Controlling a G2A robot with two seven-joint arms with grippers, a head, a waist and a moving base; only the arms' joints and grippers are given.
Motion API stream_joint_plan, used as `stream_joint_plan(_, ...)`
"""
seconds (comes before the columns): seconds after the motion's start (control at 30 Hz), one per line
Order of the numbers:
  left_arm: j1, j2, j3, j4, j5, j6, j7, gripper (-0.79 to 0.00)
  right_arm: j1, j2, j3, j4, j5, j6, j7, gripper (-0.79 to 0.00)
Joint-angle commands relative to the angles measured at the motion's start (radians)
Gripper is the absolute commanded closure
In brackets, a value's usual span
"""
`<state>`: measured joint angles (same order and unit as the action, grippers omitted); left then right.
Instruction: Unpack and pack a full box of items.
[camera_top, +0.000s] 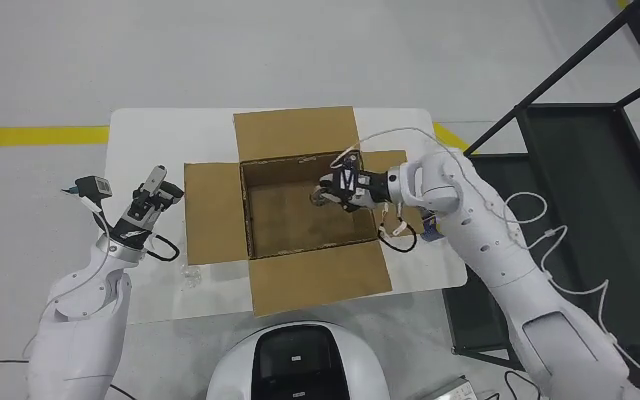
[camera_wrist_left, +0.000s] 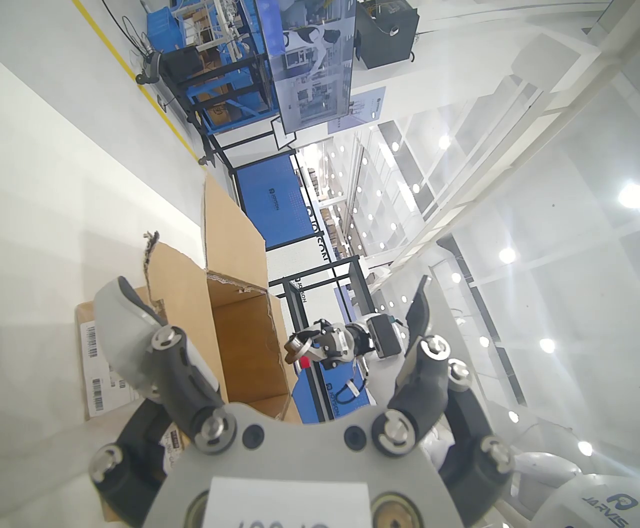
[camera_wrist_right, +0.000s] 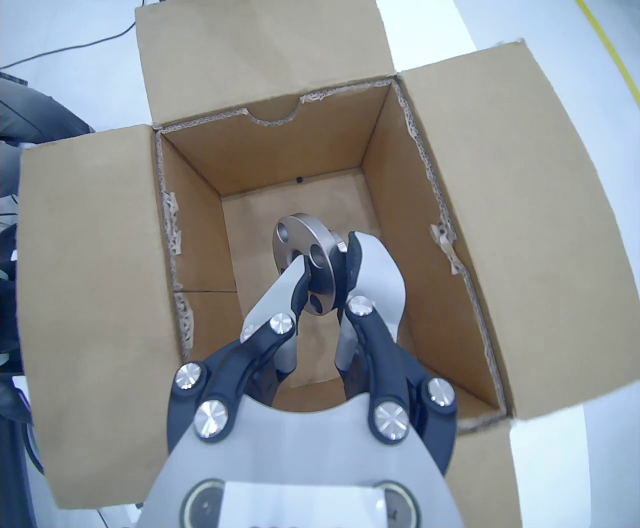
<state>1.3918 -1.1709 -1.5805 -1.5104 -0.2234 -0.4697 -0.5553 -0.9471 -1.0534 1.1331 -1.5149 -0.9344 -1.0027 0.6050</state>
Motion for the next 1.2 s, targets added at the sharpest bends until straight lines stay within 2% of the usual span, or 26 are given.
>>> stream_joint_plan(0.0,0.0,0.0,0.0,0.0,0.0,0.0,0.0,-0.785,-0.123,0.029,0.123,-0.108,0.014,0.046,0.031,0.0)
stream_joint_plan(0.17,0.0,0.0,0.0,0.0,0.0,0.0,0.0,-0.785,-0.4,0.069,0.354,-0.32,0.02,0.13,0.024,0.0)
stream_joint_plan(0.37,0.0,0.0,0.0,0.0,0.0,0.0,0.0,-0.785,-0.616,0.08,0.497,-0.42,0.058,0.225,-0.038,0.0)
stream_joint_plan(1.0,0.0,0.0,0.0,0.0,0.0,0.0,0.0,-0.785,-0.639,0.081,0.504,-0.416,0.072,0.233,-0.049,0.0)
stream_joint_plan(1.17,0.0,0.0,0.0,0.0,0.0,0.0,0.0,-0.785,-0.704,0.09,0.587,-0.355,0.175,0.181,-0.084,0.0)
